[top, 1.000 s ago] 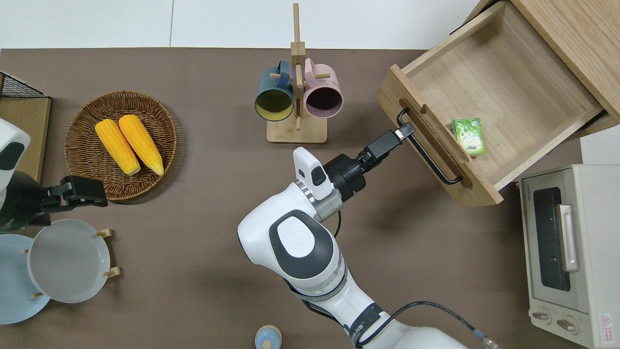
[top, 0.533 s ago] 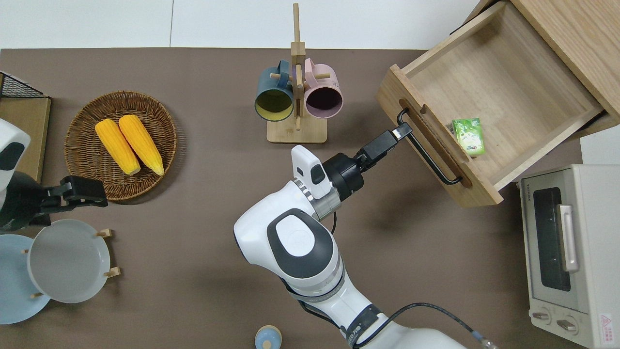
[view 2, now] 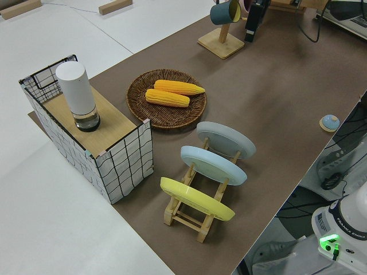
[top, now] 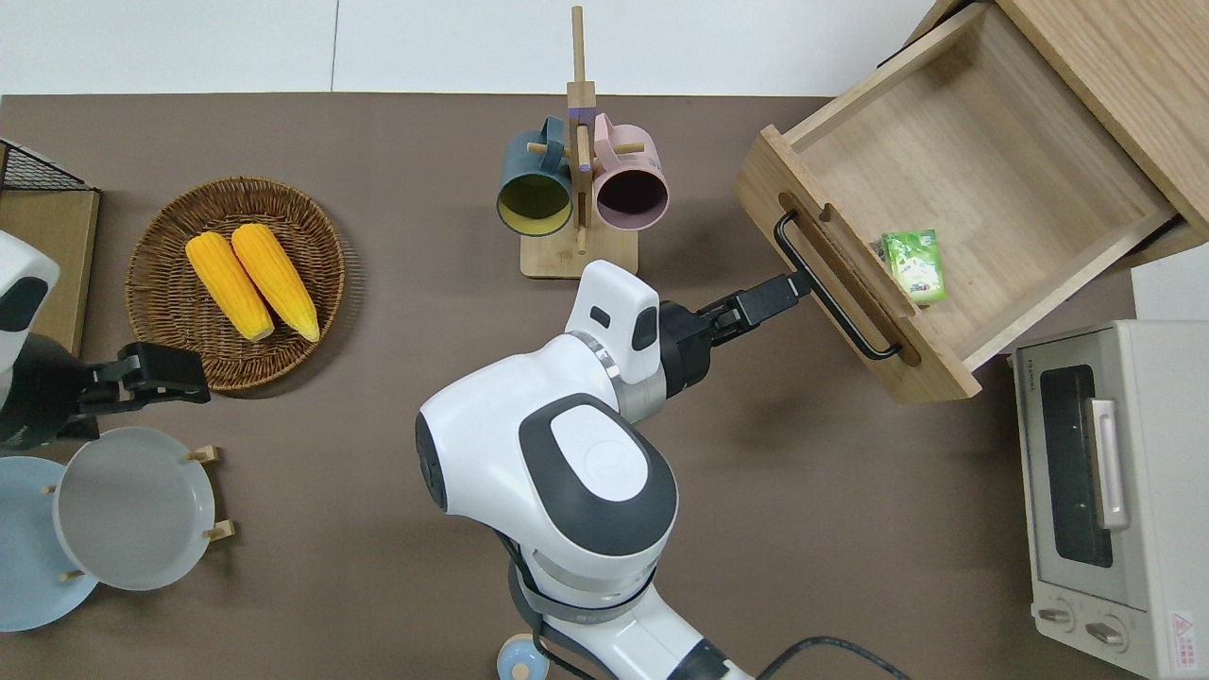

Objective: Slide drawer open with right arm

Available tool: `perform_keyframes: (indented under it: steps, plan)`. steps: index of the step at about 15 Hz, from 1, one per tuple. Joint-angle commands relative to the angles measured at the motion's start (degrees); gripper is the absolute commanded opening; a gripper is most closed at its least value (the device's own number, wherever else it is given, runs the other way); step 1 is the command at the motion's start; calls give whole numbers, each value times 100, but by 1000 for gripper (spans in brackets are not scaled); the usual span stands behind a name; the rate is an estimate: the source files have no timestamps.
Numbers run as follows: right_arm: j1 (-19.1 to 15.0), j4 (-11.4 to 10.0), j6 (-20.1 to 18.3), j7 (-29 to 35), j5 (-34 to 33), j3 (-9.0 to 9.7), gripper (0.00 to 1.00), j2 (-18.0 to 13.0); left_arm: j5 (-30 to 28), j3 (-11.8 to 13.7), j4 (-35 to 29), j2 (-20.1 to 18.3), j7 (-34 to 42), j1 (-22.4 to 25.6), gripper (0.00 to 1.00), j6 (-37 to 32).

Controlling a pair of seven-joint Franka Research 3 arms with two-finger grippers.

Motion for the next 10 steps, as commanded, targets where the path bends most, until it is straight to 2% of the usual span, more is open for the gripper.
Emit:
perform_keyframes:
  steps: [1, 4, 5, 6, 10]
  plan:
    - [-267, 35, 284, -53, 1000, 18, 985, -434, -5, 24, 21, -47, 42, -1, 993, -97]
    - [-530, 35, 398, -53, 2062, 0, 985, -891, -5, 24, 21, -47, 42, -1, 993, -97]
    - [-792, 9, 503, -123, 2501, 0, 985, -1136, -5, 24, 21, -47, 42, -1, 993, -89]
    - [-882, -9, 530, -132, 2801, 0, 985, -1269, -5, 24, 21, -47, 42, -1, 993, -97]
    - [-1356, -79, 548, -176, 3690, -17, 985, -1586, -5, 24, 21, -47, 42, -1, 993, -89]
